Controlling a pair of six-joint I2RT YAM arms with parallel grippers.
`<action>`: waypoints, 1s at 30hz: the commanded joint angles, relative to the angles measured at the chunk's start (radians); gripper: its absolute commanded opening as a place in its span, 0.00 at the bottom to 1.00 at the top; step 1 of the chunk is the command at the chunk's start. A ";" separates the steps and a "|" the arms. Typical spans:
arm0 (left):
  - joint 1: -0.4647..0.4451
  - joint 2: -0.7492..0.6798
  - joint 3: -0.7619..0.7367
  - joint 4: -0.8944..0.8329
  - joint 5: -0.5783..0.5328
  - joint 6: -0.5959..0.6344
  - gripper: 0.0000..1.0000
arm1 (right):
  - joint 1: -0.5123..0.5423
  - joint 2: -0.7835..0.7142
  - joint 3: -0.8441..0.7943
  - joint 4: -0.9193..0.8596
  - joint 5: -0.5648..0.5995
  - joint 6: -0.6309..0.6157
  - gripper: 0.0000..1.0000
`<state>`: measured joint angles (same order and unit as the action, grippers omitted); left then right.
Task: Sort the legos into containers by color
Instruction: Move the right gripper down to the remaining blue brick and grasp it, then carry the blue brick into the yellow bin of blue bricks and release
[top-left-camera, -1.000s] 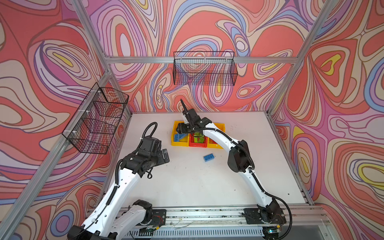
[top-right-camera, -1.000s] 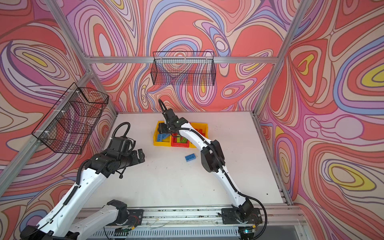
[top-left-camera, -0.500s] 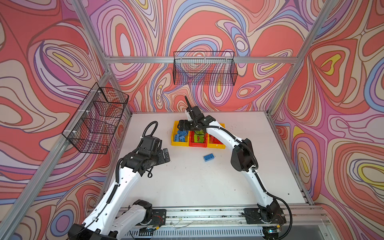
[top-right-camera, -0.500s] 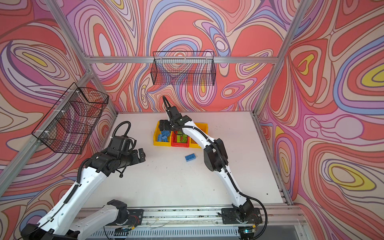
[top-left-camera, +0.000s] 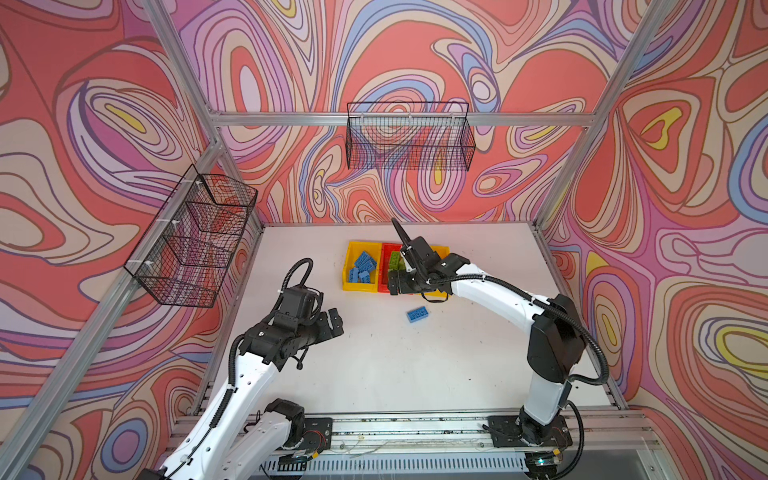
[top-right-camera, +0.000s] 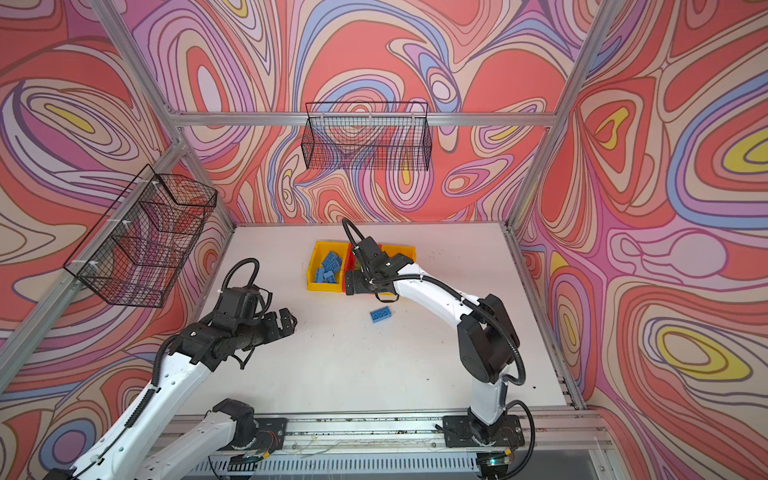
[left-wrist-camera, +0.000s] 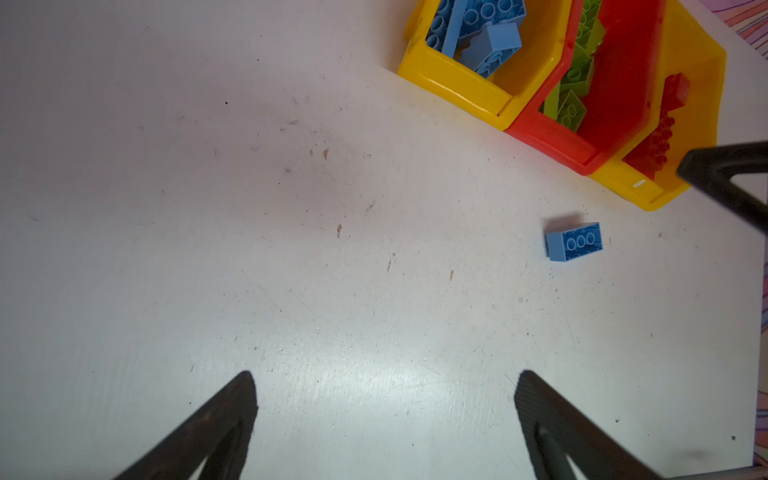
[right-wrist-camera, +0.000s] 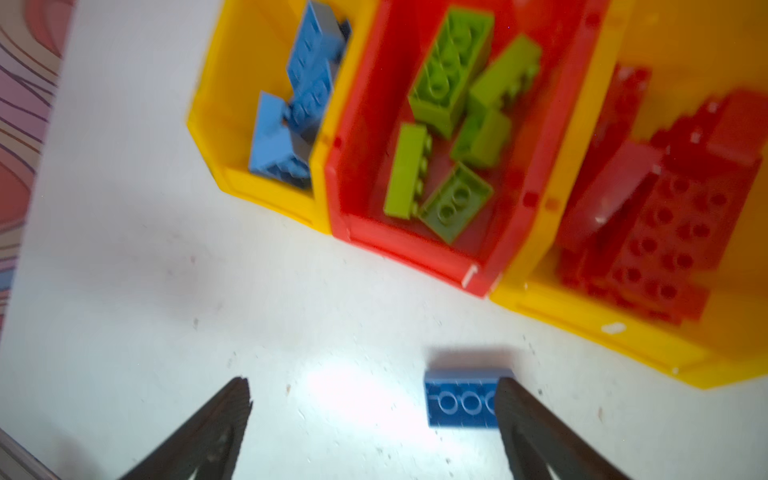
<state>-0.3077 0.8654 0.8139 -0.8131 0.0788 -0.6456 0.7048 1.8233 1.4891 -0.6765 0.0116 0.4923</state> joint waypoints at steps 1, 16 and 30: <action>0.001 -0.019 -0.026 0.045 0.064 -0.049 1.00 | 0.004 -0.048 -0.113 -0.001 0.022 0.020 0.96; 0.001 -0.101 -0.080 0.023 0.087 -0.076 1.00 | 0.004 0.035 -0.193 0.030 0.061 -0.049 0.96; 0.002 -0.112 -0.068 -0.006 0.045 -0.045 1.00 | 0.004 0.196 -0.075 0.007 0.057 -0.085 0.71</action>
<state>-0.3077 0.7586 0.7433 -0.7856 0.1501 -0.7067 0.7048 2.0056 1.3827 -0.6487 0.0601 0.4072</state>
